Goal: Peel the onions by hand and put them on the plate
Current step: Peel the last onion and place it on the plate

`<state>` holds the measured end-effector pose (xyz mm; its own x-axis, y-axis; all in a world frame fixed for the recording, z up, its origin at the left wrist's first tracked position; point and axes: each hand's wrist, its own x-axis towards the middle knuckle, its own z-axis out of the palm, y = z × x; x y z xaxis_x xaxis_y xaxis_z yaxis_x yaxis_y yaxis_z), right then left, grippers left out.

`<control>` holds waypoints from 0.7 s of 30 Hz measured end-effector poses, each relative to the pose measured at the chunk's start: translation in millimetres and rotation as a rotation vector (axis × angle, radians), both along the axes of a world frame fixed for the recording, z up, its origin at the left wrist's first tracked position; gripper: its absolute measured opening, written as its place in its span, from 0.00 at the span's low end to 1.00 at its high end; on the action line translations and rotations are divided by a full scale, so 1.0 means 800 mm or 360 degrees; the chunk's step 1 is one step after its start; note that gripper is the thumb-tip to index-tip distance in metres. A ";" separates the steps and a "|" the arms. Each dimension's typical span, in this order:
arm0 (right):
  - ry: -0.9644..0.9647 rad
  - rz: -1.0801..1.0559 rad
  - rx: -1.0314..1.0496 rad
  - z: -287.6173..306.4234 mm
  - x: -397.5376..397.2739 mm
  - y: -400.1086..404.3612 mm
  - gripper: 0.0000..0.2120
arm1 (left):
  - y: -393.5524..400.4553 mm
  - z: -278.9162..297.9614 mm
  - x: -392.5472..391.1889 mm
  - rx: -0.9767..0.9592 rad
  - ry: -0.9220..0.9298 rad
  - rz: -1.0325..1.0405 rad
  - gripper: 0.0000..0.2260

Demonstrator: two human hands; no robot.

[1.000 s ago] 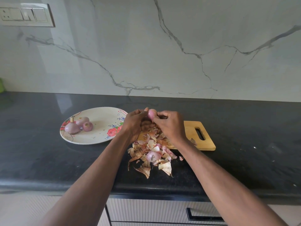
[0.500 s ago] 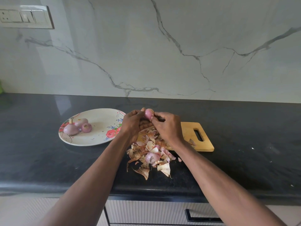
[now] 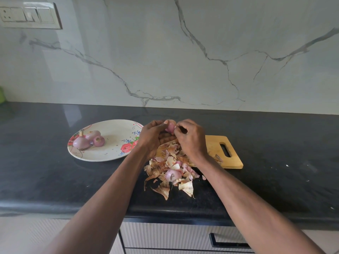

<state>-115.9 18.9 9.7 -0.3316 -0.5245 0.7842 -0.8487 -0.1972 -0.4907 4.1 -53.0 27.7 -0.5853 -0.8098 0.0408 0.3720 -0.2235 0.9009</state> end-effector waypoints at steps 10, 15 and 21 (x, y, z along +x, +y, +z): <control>-0.0099 -0.0067 0.0002 0.004 -0.006 0.004 0.03 | -0.005 -0.001 0.000 0.0016 -0.0064 -0.0056 0.05; -0.0182 -0.0136 0.0055 0.005 -0.010 0.003 0.01 | -0.005 0.000 0.002 0.0046 -0.0020 -0.0091 0.05; -0.0205 -0.0017 0.0081 0.008 -0.006 0.005 0.08 | -0.007 -0.001 0.003 0.0096 -0.0019 -0.0066 0.07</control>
<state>-120.6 22.8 16.2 -0.4336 -0.5583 0.7073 -0.7798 -0.1609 -0.6050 6.2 -58.4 26.8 -0.6187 -0.7855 -0.0145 0.3505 -0.2925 0.8897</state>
